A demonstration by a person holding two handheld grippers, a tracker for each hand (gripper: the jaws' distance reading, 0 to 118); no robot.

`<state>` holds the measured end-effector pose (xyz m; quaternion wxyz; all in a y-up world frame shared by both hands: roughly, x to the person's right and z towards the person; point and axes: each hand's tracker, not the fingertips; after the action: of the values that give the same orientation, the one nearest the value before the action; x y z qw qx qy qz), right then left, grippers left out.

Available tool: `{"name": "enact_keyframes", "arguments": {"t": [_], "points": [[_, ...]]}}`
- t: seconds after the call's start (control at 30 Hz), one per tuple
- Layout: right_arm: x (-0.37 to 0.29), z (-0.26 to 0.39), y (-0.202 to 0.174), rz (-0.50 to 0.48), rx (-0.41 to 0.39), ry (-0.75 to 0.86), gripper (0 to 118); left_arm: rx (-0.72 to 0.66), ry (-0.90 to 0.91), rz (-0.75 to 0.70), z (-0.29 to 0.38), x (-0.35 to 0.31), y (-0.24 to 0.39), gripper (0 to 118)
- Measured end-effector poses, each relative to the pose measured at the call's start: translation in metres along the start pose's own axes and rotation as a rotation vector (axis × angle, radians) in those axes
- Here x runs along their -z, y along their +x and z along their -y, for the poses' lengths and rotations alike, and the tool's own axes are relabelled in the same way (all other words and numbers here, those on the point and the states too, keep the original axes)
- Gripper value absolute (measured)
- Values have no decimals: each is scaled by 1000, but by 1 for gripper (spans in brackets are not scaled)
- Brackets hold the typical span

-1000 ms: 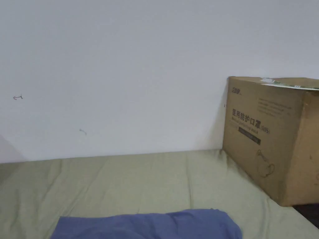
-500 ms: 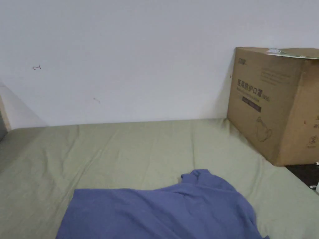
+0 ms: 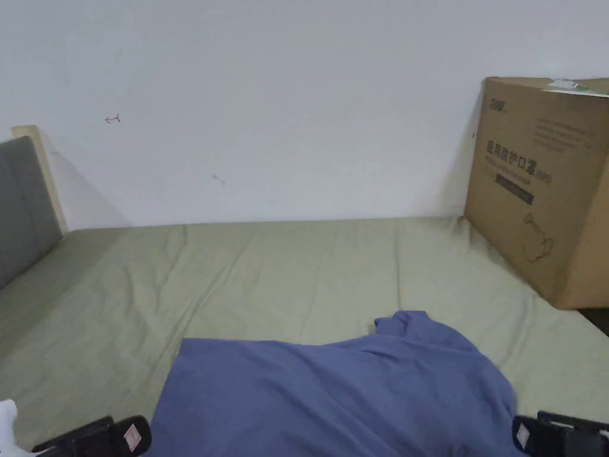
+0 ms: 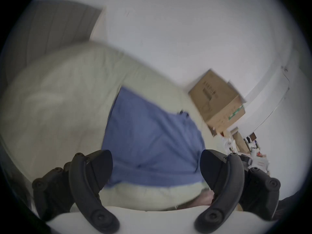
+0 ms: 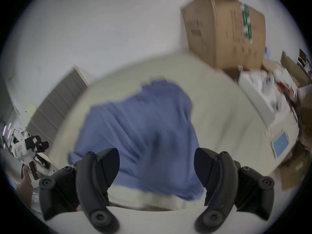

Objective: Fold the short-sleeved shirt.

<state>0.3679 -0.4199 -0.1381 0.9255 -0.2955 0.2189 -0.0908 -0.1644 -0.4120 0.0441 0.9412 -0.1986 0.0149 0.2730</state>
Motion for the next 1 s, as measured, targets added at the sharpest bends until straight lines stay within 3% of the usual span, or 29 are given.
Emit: {"name": "enact_keyframes", "arguments": {"t": [0.03, 0.07, 0.1, 0.13, 0.17, 0.2, 0.27, 0.4, 0.5, 0.57, 0.6, 0.63, 0.67, 0.77, 0.9, 0.93, 0.97, 1.0], "points": [[-13, 0, -13, -27, -16, 100, 93, 58, 85, -32, 1, -11, 15, 102], [-27, 3, -27, -51, -52, 228, 83, 122, 192, -71, 5, -25, 33, 82], [-37, 7, -39, -44, -88, 320, 61, 171, 268, -111, 11, -34, 47, 53], [-44, 10, -50, -21, -115, 389, 28, 222, 322, -163, 17, -38, 57, 19], [-49, 14, -65, 6, -121, 423, 2, 271, 363, -242, 25, -43, 70, 0], [-53, 16, -70, -19, -99, 440, 2, 284, 392, -239, 31, -48, 77, 0], [-52, 13, -73, -159, -71, 385, 2, 283, 354, -141, 30, -46, 69, 0], [-45, 12, -81, -126, -230, 284, 2, 265, -71, -181, -3, -9, 45, 0], [-40, 21, -79, -143, -247, 250, 2, 99, -405, -182, -6, 33, -3, 0], [-34, 30, -76, -162, -196, 202, 2, -77, -552, -164, 7, 65, -47, 1], [-31, 33, -73, -178, -169, 173, 2, -102, -560, -176, 13, 75, -62, 15], [-28, 36, -71, -191, -142, 146, 2, -104, -580, -236, 18, 84, -74, 54], [-24, 39, -69, -190, -119, 120, 2, -98, -577, -305, 23, 93, -84, 106], [-14, 43, -62, -167, -79, 58, 2, 19, -547, -337, 34, 116, -105, 114], [-2, 45, -58, -131, -61, 10, 2, 75, -599, -355, 54, 139, -115, 106], [0, 45, -57, -118, -64, -6, 2, 75, -595, -320, 58, 134, -110, 87], [2, 46, -57, -107, -66, -17, 2, 95, -590, -325, 62, 135, -106, 39], [3, 47, -56, -101, -68, -25, 2, 133, -570, -331, 67, 132, -100, 12]]}}
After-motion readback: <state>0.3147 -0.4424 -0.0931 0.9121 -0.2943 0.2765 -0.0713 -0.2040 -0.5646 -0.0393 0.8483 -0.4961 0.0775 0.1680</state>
